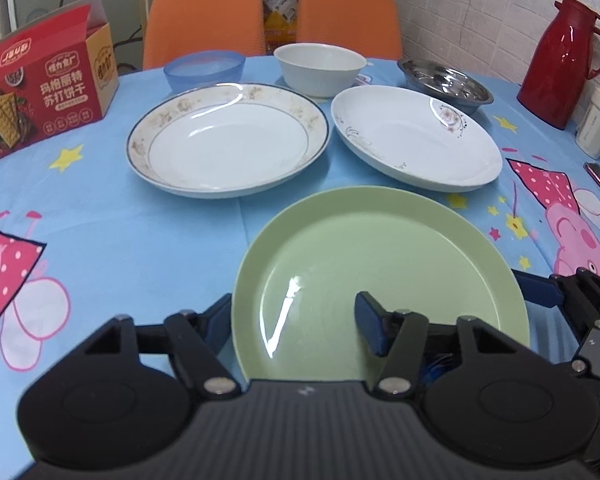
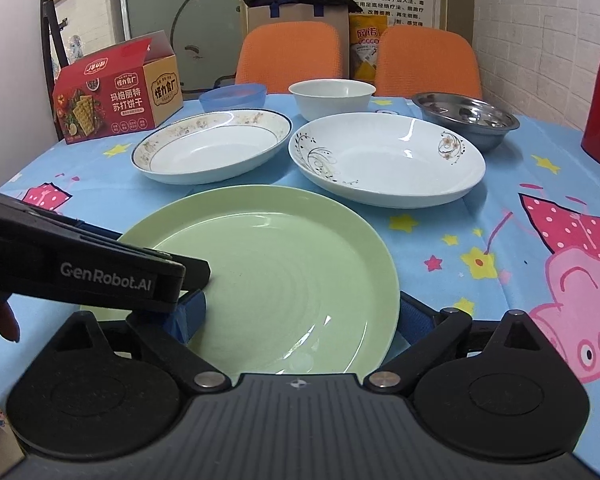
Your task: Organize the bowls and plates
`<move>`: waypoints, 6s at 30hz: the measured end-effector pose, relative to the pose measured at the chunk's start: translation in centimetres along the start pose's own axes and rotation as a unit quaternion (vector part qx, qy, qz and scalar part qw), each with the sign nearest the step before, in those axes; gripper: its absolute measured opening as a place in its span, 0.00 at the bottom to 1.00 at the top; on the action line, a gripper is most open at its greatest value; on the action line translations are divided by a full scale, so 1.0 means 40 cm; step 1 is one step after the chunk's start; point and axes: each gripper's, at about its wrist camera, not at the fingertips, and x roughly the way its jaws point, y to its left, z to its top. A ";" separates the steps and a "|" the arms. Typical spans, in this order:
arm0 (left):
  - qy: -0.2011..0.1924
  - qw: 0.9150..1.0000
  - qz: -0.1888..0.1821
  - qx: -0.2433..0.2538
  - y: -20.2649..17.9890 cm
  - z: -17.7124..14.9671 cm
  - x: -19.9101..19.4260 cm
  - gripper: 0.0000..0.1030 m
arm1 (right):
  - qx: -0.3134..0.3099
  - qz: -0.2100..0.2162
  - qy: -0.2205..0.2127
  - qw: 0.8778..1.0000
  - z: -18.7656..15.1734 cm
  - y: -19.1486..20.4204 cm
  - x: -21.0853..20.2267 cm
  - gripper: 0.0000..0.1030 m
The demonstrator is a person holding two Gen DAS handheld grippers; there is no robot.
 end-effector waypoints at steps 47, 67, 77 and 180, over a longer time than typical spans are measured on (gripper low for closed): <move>-0.083 0.990 0.067 -0.089 0.234 0.126 -0.084 0.71 | 0.026 -0.017 -0.003 1.000 0.159 0.016 0.043 0.84; -0.052 0.988 0.083 -0.117 0.363 0.292 0.066 0.71 | -0.061 -0.023 0.025 0.998 0.398 0.106 0.257 0.84; -0.039 0.988 0.089 -0.122 0.392 0.299 0.103 0.71 | -0.093 -0.026 0.047 0.994 0.434 0.140 0.343 0.84; -0.074 0.994 0.020 -0.077 0.269 0.276 0.042 0.52 | -0.080 0.099 -0.032 0.991 0.341 0.192 0.166 0.86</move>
